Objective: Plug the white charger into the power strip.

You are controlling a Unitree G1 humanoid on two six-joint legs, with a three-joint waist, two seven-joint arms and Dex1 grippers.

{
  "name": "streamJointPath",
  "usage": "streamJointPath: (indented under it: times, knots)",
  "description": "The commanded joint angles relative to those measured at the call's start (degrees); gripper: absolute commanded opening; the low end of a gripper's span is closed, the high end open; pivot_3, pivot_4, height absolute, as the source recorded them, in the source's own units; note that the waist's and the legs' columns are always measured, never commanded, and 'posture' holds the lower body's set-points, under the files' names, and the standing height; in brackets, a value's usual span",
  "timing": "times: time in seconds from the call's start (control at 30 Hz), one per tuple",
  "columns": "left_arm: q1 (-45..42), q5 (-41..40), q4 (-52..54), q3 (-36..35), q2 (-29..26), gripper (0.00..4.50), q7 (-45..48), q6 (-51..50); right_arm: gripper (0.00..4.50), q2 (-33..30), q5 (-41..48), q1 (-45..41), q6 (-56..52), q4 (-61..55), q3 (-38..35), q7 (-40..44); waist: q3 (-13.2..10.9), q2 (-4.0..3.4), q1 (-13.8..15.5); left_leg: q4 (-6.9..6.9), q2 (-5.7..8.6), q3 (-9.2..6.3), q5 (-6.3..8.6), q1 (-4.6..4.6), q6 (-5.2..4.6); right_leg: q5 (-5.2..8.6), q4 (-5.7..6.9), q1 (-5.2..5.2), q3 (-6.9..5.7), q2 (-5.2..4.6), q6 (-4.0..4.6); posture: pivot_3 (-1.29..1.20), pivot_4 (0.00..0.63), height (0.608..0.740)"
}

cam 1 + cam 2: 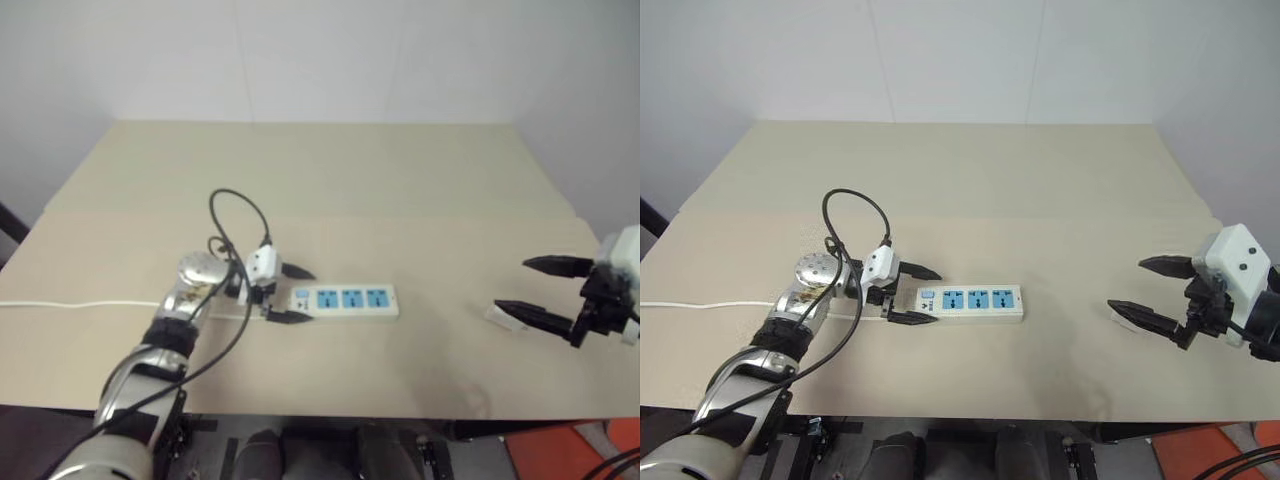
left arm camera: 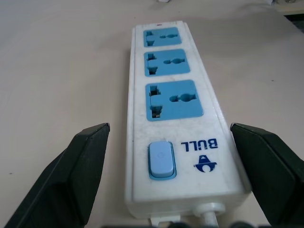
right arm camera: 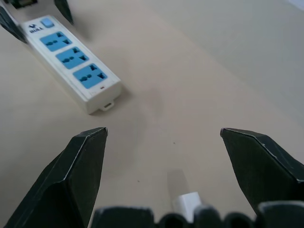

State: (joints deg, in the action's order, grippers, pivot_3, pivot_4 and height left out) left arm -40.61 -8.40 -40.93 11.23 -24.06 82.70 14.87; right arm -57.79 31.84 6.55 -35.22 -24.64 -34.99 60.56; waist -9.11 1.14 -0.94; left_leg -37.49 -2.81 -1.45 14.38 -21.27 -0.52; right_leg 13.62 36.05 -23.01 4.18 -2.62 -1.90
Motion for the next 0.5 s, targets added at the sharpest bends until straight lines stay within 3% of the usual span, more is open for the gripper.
streamJointPath:
  times: [0.03,0.5]
  knots:
    - [-1.41,0.47,-1.86,-0.24,0.86,4.45,-0.03,2.85,4.50,0.10,1.10,0.13,-0.52,-1.99,-2.81,-1.03,0.00,0.00,0.02,0.00,0.00,0.00,0.00,-0.01,0.00,0.00,0.00,0.00,0.00,0.00,0.00,0.00,0.150,0.740]
    - [3.18,0.77,-1.94,-0.80,1.76,4.45,-0.66,4.56,4.50,-1.19,2.37,-1.64,-0.62,-0.89,-1.71,-1.62,0.01,-0.02,-0.02,-0.01,0.00,0.00,0.00,0.06,0.00,0.02,0.01,0.05,0.00,0.00,-0.05,0.00,0.150,0.740]
